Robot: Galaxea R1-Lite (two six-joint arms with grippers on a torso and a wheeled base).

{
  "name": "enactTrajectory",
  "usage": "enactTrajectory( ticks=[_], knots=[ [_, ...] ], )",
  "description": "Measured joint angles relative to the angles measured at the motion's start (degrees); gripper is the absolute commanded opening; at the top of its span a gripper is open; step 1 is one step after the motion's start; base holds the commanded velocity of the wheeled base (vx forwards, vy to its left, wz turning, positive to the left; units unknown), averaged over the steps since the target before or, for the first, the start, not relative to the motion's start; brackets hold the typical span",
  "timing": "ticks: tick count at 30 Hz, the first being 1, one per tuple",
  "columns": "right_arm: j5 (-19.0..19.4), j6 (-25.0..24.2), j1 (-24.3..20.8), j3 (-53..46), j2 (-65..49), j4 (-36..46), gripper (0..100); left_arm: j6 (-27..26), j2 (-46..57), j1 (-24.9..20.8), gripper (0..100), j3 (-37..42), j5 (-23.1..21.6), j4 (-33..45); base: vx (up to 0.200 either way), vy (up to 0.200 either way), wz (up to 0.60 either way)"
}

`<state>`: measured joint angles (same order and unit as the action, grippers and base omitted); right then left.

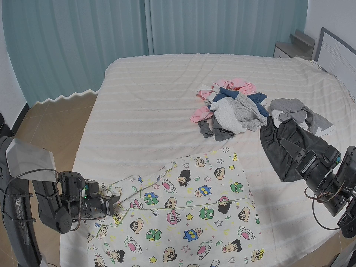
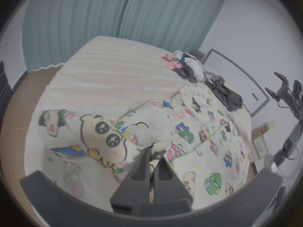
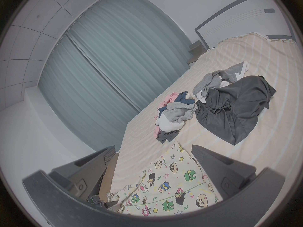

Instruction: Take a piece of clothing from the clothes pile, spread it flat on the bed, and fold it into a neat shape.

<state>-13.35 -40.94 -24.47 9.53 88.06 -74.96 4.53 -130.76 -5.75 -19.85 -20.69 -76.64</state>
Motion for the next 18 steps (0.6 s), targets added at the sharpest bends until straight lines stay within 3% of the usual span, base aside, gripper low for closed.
enactTrajectory(
  ticks=[6, 7, 12, 18],
  knots=[
    [0.0, 0.0, -0.2, 0.0, 0.1, 0.0, 100, -0.3, -0.3, -1.8, 0, 2.4, -0.6, -0.5, 0.000, 0.000, 0.00],
    [0.0, 0.0, -0.2, 0.0, 0.1, 0.0, 100, -0.3, -0.4, -1.9, 100, 2.5, -0.6, -0.5, 0.000, 0.000, 0.00],
    [0.0, 0.0, -0.2, 0.0, 0.1, 0.1, 100, -0.4, -0.6, -2.1, 100, 3.8, -0.7, -1.0, 0.000, 0.000, 0.00],
    [0.0, 0.0, -0.1, 0.0, 0.1, 0.1, 100, -0.2, -0.1, -2.1, 100, 8.3, -1.1, -8.4, 0.000, 0.000, 0.00]
  ],
)
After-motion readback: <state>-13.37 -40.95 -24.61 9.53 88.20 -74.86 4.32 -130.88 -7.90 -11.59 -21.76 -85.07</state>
